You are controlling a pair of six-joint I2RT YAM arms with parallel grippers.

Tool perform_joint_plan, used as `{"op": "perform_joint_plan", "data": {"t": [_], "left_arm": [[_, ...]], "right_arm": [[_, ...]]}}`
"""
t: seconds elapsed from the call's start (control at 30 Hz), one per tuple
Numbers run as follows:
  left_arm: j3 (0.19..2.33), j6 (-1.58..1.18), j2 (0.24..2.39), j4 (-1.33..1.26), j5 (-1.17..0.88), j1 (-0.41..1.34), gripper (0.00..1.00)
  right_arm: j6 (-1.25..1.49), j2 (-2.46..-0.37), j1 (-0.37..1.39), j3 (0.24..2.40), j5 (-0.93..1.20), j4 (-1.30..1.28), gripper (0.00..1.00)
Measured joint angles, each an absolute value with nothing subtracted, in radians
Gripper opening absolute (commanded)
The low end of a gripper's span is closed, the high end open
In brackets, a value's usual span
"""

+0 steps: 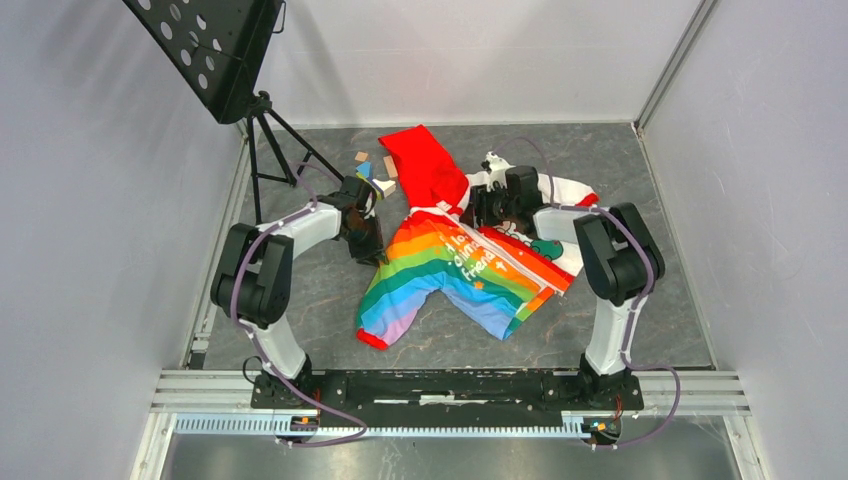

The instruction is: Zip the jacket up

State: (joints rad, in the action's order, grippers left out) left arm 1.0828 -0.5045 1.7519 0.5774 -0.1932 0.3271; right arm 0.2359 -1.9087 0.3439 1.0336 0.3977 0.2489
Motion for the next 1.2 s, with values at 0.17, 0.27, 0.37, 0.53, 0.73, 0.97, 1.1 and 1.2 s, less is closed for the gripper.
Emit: {"op": "perform_joint_plan", "data": {"t": [0.17,0.27,0.37,0.53,0.73,0.97,1.1,1.2], "left_arm": [[1.073,-0.481,1.595,0.598,-0.144,0.348,0.76],[1.057,-0.481,1.449,0.596,-0.134,0.398,0.90],[1.020,-0.486,1.315,0.570,-0.153,0.471,0.99],[0.856,-0.574,1.139,0.427,-0.212,0.654,1.00],[0.745,-0.704,1.164,0.214,-0.223,0.912,0.96],[0.821,-0.763,1.346,0.096,-0.207,1.047,0.84],[0.863,-0.772,1.398,0.070,-0.189,1.068,0.81],[0.916,-0.772,1.455,0.064,-0.185,1.068,0.83]], "right_arm": [[0.209,-1.577,0.339,0.897,0.295,0.133,0.77],[0.212,-1.372,0.337,0.790,0.236,0.110,0.77],[0.231,-1.172,0.329,0.601,0.208,0.072,0.75],[0.278,-0.975,0.207,0.329,0.263,-0.062,0.69],[0.327,-0.852,0.055,0.255,0.345,-0.121,0.63],[0.379,-0.911,-0.055,0.202,0.467,-0.014,0.54],[0.374,-0.945,-0.055,0.181,0.541,0.043,0.42],[0.351,-0.962,-0.055,0.181,0.571,0.038,0.35]]}}
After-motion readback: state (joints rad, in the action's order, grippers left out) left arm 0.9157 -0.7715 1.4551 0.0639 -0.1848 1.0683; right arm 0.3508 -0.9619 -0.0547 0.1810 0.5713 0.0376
